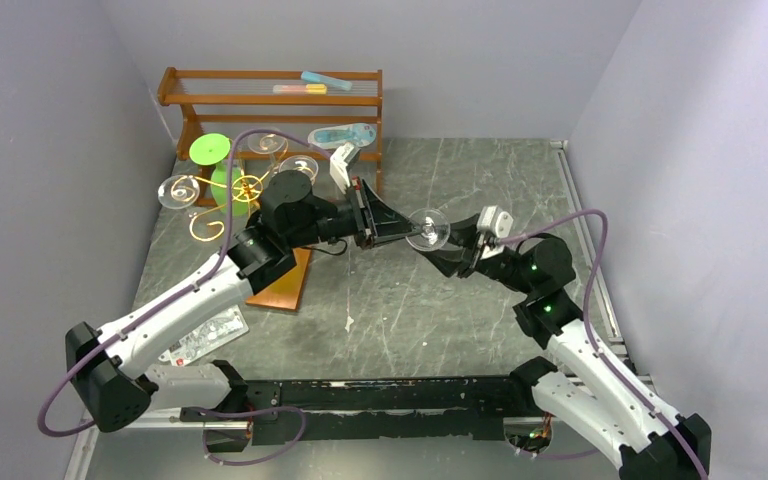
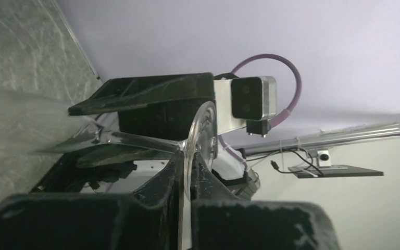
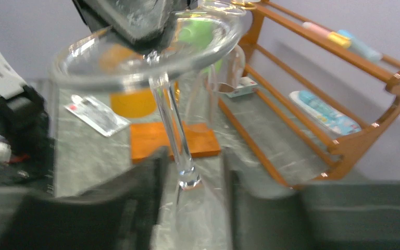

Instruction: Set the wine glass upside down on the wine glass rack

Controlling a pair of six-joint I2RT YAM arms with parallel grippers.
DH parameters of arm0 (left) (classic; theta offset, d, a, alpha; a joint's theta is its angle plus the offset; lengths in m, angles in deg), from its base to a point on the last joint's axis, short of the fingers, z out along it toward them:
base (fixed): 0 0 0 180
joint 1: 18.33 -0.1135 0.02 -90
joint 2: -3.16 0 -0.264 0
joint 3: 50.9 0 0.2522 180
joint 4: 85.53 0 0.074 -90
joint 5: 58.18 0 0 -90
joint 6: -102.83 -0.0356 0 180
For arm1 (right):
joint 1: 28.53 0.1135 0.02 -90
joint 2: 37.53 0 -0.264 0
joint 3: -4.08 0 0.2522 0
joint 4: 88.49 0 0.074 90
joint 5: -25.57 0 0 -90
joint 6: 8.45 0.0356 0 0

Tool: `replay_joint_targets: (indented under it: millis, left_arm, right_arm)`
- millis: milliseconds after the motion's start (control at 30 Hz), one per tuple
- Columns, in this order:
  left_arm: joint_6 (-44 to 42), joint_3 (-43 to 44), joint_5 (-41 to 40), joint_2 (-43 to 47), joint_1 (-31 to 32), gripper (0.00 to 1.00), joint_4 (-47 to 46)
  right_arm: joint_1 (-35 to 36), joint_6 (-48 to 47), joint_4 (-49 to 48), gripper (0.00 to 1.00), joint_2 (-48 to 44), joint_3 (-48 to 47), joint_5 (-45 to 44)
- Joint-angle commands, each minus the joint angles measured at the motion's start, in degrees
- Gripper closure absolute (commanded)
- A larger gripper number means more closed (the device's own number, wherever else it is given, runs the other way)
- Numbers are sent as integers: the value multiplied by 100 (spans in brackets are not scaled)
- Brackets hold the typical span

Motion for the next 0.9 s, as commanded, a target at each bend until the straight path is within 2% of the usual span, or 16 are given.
replay_joint_targets:
  millis: [0, 33, 67, 200, 400, 600, 767, 867]
  left_arm:
    - [-428, 316, -354, 430, -45, 95, 370]
    - [-428, 317, -434, 492, -45, 95, 426]
    - [-419, 317, -484, 560, -45, 95, 553]
    - [-289, 211, -798, 855, -45, 95, 935]
    - [-134, 340, -1350, 1360, -37, 95, 1834]
    - [80, 775, -2308, 1937, -45, 95, 3613]
    - [615, 1325, -3416, 2232, -45, 95, 5242]
    - [880, 1628, -3790, 2257, -50, 95, 6027]
  right_arm:
    - [33, 439, 490, 44, -89, -419, 40]
    - [36, 468, 575, 32, -154, -423, 94]
    - [33, 478, 608, 26, -237, -423, 139]
    - [38, 572, 565, 17, -737, -332, 429]
    - [34, 657, 812, 15, -1482, -304, 287]
    - [34, 1104, 1055, 15, -1749, -488, -646]
    - [33, 1255, 1214, 16, -1740, -623, -1569]
    - [37, 1283, 1190, 16, -1761, -609, -1869]
